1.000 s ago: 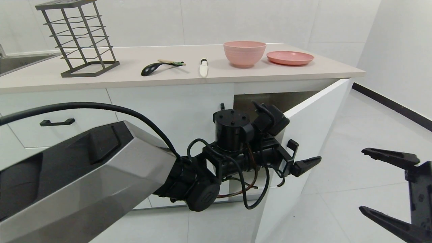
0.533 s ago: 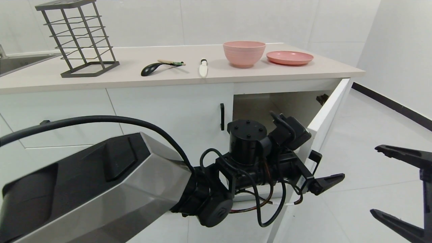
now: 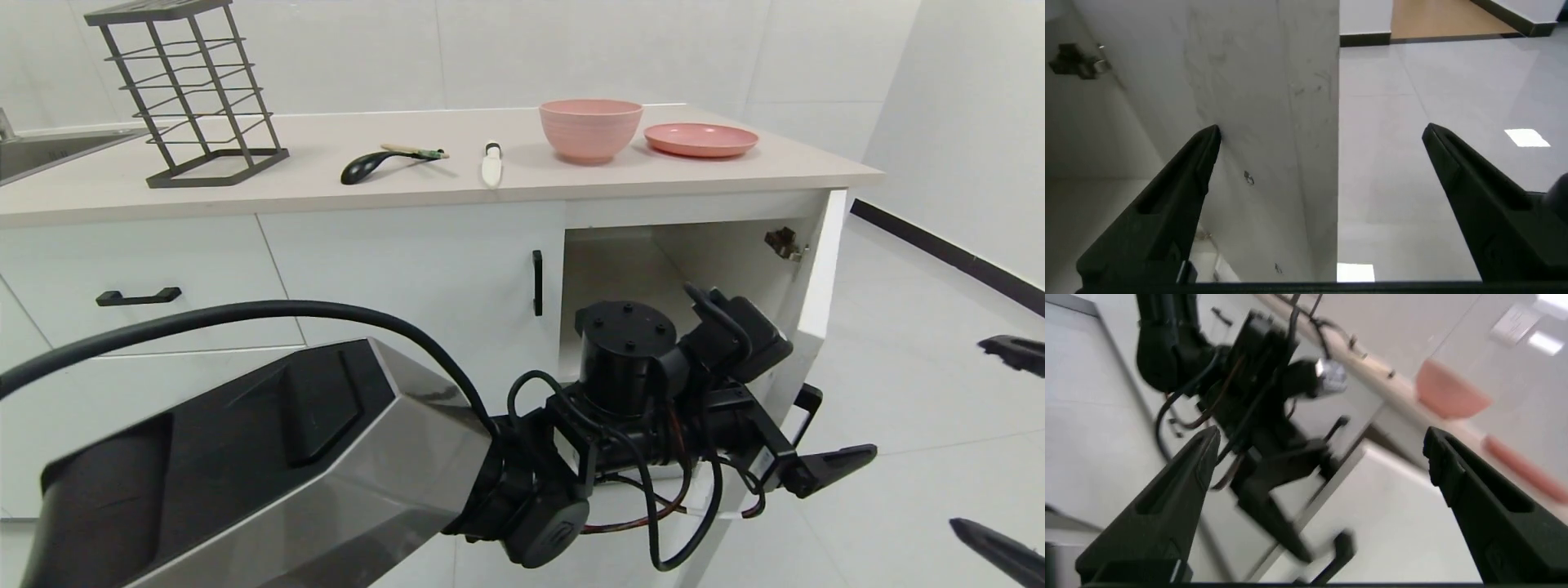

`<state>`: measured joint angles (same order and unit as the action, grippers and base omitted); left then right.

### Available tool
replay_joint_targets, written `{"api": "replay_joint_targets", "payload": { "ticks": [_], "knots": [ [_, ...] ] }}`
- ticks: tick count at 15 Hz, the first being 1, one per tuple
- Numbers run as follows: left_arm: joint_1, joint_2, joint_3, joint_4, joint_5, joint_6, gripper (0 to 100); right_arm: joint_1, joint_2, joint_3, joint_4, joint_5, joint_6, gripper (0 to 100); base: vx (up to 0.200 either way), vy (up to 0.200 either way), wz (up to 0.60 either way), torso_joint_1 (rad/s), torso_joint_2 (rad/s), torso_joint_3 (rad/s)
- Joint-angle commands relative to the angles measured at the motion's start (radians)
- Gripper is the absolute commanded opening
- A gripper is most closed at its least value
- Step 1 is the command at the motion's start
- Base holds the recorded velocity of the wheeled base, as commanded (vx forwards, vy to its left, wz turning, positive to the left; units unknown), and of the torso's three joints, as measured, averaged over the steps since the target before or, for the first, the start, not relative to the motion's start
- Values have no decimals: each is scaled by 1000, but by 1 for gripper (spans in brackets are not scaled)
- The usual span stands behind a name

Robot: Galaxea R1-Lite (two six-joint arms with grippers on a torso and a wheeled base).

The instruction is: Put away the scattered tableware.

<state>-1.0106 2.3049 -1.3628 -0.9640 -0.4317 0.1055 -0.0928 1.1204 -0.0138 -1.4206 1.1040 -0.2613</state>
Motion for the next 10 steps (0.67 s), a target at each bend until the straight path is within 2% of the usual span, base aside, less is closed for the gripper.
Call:
{"api": "replay_joint_targets", "payload": {
  "ticks": [1,3,7,10],
  "knots": [
    [-11,5,-7,-1,-2,0,100,-24,-110,-63,-3,-1,2,100,0,0,0,0,0,0],
    [-31,31,-53,-1,-2,0,100,-65,-200,-186,2,-6,4,100,0,0,0,0,0,0],
    [-63,73,-95,-2,-4,0,100,-105,-280,-216,3,-6,4,100,0,0,0,0,0,0],
    [-103,120,-150,-33,-30,-1,100,-125,-317,-248,5,-12,5,100,0,0,0,0,0,0]
  ]
}}
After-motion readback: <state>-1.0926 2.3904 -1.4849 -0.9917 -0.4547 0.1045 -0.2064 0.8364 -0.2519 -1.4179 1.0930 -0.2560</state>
